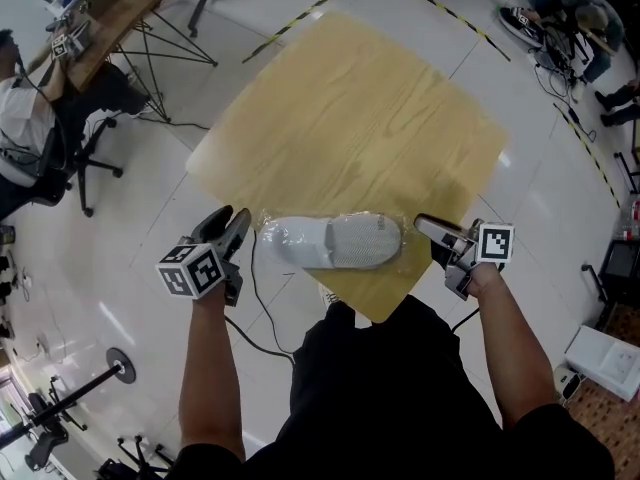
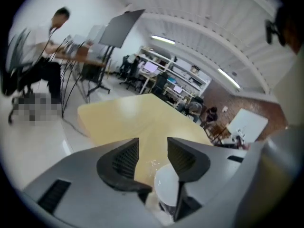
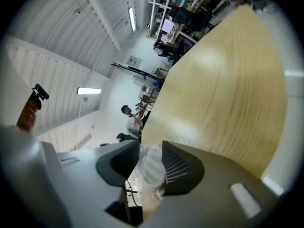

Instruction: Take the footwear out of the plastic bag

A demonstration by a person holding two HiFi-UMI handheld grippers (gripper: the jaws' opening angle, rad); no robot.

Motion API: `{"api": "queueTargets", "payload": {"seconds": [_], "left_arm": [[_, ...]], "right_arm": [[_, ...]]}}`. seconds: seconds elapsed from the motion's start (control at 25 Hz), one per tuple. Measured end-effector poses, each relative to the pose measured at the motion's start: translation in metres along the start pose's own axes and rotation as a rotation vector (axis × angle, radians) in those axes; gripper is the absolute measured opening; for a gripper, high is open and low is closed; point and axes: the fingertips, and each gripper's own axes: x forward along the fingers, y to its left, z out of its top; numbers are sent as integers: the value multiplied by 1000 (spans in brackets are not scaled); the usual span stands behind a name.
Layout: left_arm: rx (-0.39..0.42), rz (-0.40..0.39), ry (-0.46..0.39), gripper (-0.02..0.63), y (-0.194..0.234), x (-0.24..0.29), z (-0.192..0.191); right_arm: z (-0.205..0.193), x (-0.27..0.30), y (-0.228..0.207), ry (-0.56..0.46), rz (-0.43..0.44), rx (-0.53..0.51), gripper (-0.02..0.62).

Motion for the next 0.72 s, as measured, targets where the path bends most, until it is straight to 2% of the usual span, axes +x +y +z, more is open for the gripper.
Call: {"api": "queueTargets", "payload": {"seconds": [0.08, 0.2, 0.24, 0.28, 0.32, 0.36, 0.44, 0.52, 0.72], "left_arm": [[306, -62, 52, 169, -42, -1, 2], [833, -192, 252, 169, -102, 19, -38], [977, -223, 332, 169, -112, 26, -57], [1085, -248, 404, 179, -119, 33, -75], [1153, -269, 460, 198, -123, 37, -87], [1183, -288, 494, 214, -126, 41, -95], [1190, -311, 523, 256, -130, 45, -99], [1199, -318, 545, 256, -130, 49, -100], [1215, -347, 625, 255, -132, 57, -107]], "right_arm": [[-12, -3, -4, 35, -71, -27, 74], [-43, 2, -18, 137, -167, -42, 66], [-49, 4, -21, 149, -185, -41, 55], [-53, 6, -24, 152, -198, -29, 43], [-57, 9, -26, 155, -208, -13, 35], [-60, 11, -27, 164, -215, 3, 40], [-65, 16, -28, 192, -214, 27, 96], [-65, 20, -28, 203, -206, 41, 143], [-60, 31, -28, 177, -238, 37, 196]]}}
